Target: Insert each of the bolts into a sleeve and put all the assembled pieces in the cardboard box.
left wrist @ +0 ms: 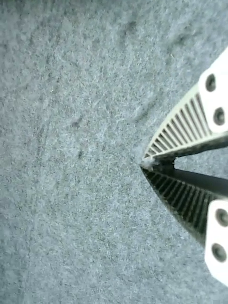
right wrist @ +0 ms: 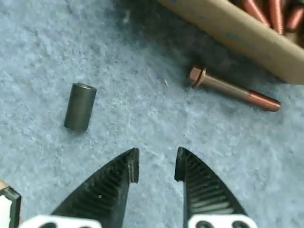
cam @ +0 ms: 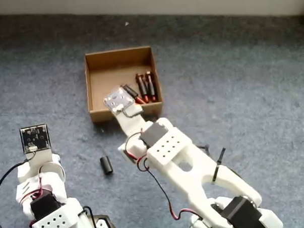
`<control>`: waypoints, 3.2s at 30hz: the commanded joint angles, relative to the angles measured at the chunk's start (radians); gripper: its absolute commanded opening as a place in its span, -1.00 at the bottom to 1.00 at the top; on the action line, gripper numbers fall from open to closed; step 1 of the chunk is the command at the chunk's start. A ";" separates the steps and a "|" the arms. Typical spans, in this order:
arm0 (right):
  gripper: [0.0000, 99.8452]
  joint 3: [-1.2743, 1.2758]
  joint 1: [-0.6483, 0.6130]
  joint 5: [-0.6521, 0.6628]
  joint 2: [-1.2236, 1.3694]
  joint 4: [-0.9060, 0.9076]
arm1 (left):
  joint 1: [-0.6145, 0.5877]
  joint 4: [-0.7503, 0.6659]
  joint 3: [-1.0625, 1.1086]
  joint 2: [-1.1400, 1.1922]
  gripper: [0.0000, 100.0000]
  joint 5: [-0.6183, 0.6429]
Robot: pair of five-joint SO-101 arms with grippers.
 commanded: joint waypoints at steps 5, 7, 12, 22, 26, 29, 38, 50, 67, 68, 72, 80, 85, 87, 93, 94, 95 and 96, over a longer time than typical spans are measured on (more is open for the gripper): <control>-0.75 0.016 -0.107 -0.017 -0.048 -0.180 | -0.008 -0.018 -0.047 -0.010 -0.99 0.000; -0.75 0.021 -0.137 -0.017 -0.045 -0.231 | -0.008 -0.018 -0.047 -0.010 -0.99 0.000; -0.75 0.002 -0.173 -0.017 0.097 -0.251 | -0.005 -0.018 -0.047 -0.010 -0.99 0.000; -0.75 -0.197 -0.223 -0.249 0.326 -0.180 | -0.005 -0.018 -0.047 -0.010 -0.99 0.000; -0.75 -0.228 -0.231 -0.276 0.381 -0.182 | -0.005 -0.018 -0.047 -0.010 -0.99 0.000; -0.75 -0.249 -0.231 -0.276 0.443 -0.182 | -0.005 -0.018 -0.047 -0.010 -0.99 0.000; -0.96 -0.297 -0.145 -0.272 0.541 -0.177 | -0.004 -0.018 -0.044 -0.010 -0.99 0.000; -0.99 -0.234 -0.077 -0.189 0.308 -0.084 | 0.044 -0.018 -0.036 -0.010 -0.99 0.000; -0.99 0.271 0.355 -0.193 -0.421 -0.185 | 0.228 -0.012 -0.002 -0.010 -0.98 -0.008; -0.99 0.297 0.390 -0.193 -0.447 -0.185 | 0.237 -0.012 -0.005 -0.010 -0.98 -0.020; -0.99 0.390 0.516 -0.193 -0.526 -0.189 | 0.292 -0.012 -0.008 -0.008 -0.98 -0.051; -0.99 0.483 0.697 -0.195 -0.541 -0.266 | 0.472 0.132 -0.228 0.002 -0.97 -0.068; -0.99 0.595 0.760 -0.195 -0.549 -0.386 | 0.585 0.250 -0.381 0.002 -0.83 -0.063; -0.99 0.613 0.802 -0.195 -0.550 -0.410 | 0.625 0.259 -0.409 0.004 -0.83 -0.063; -0.99 0.618 0.888 -0.253 -0.550 -0.424 | 0.766 0.253 -0.512 0.199 -0.83 -0.063; -0.99 0.618 0.900 -0.276 -0.550 -0.424 | 0.789 0.253 -0.545 0.266 -0.83 -0.063; -0.99 0.618 0.912 -0.295 -0.550 -0.424 | 0.816 0.253 -0.585 0.341 -0.83 -0.063; -0.99 0.618 0.926 -0.302 -0.550 -0.424 | 0.842 0.253 -0.627 0.418 -0.83 -0.063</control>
